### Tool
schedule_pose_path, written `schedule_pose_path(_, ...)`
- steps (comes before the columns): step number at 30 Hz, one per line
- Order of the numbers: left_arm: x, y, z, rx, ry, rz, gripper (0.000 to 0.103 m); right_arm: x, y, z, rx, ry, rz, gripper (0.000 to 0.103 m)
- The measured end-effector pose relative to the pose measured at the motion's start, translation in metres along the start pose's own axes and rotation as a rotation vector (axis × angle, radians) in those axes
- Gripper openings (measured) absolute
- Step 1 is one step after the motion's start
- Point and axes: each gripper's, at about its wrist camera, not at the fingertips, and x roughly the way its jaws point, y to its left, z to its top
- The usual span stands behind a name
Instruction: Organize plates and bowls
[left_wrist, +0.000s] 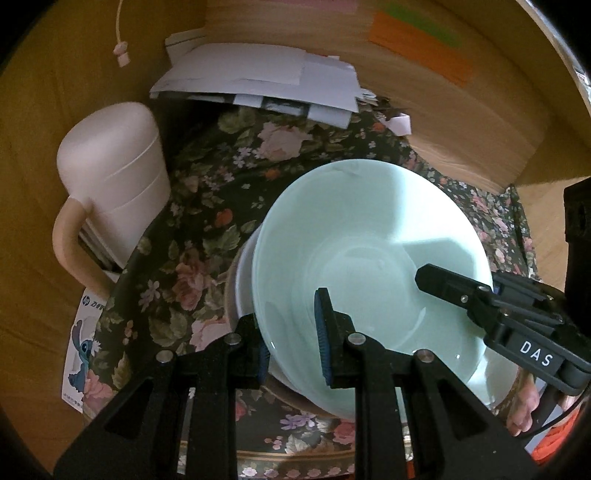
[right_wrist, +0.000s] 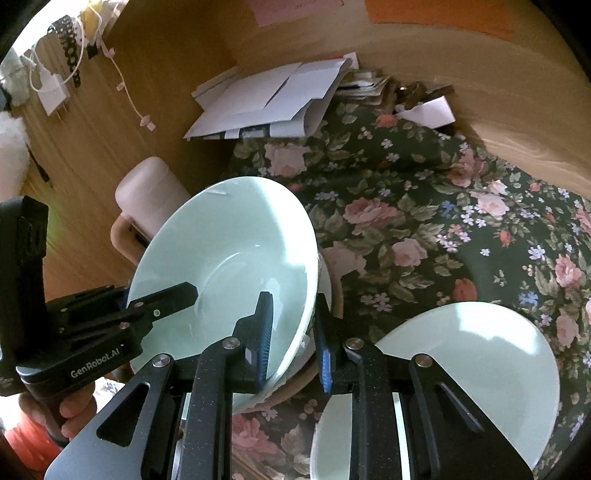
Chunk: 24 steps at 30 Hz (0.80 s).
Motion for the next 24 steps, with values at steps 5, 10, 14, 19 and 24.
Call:
schedule_pose_path(5, 0.002, 0.007, -0.001, -0.023, -0.003, -0.002, 0.020, 0.008, 0.001, -0.001, 0.001, 0.024, 0.005, 0.020)
schedule_pose_path(10, 0.003, 0.008, -0.002, -0.015, -0.014, 0.012, 0.017, 0.009, -0.001, -0.001, 0.016, 0.033, 0.020, 0.022)
schedule_pose_path(14, 0.003, 0.008, -0.003, -0.008, -0.020, 0.027, 0.015, 0.006, -0.001, -0.001, 0.009, 0.031, 0.017, 0.024)
schedule_pose_path(19, 0.004, 0.006, -0.004, 0.000, -0.027, 0.046, 0.014, 0.001, -0.002, 0.000, 0.006, 0.021, -0.002, 0.025)
schedule_pose_path(24, 0.006, 0.007, -0.001, -0.009, -0.023, 0.051, 0.014, -0.001, -0.001, 0.002, -0.023, 0.016, -0.019, 0.028)
